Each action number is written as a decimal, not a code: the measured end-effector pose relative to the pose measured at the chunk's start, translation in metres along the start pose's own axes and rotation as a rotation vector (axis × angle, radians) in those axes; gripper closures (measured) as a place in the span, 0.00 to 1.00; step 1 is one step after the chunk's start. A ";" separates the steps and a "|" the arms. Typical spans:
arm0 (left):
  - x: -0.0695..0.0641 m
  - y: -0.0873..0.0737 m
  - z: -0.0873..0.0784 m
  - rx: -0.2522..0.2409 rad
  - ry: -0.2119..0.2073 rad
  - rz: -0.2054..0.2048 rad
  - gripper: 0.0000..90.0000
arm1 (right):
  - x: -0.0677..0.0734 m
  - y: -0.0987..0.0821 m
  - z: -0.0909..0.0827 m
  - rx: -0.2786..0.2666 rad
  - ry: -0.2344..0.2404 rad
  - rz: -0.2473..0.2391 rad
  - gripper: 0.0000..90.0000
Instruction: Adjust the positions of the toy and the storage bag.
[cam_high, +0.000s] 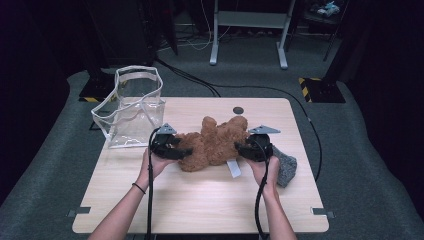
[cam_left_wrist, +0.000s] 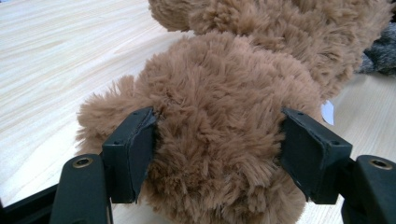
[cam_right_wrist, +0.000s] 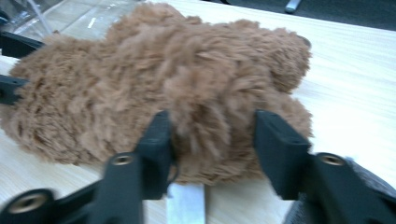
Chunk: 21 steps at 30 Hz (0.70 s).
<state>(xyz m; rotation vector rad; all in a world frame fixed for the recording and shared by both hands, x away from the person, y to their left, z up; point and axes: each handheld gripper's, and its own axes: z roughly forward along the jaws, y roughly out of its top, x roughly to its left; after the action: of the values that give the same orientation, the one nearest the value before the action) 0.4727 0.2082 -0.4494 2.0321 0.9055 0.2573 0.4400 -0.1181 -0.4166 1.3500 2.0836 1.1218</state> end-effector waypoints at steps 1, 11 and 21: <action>0.001 0.000 0.000 0.001 0.004 0.014 0.33 | -0.002 -0.002 -0.001 0.001 -0.008 0.006 0.47; 0.002 0.000 0.005 0.008 0.015 0.003 0.33 | -0.018 -0.015 -0.020 -0.053 0.002 0.036 0.25; 0.006 -0.001 0.004 0.000 0.008 -0.006 0.33 | -0.051 -0.038 -0.026 0.020 -0.079 0.079 0.18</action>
<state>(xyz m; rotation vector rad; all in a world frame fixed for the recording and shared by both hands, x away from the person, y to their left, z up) 0.4786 0.2100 -0.4533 2.0291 0.9162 0.2631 0.4235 -0.1821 -0.4363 1.4729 2.0066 1.0641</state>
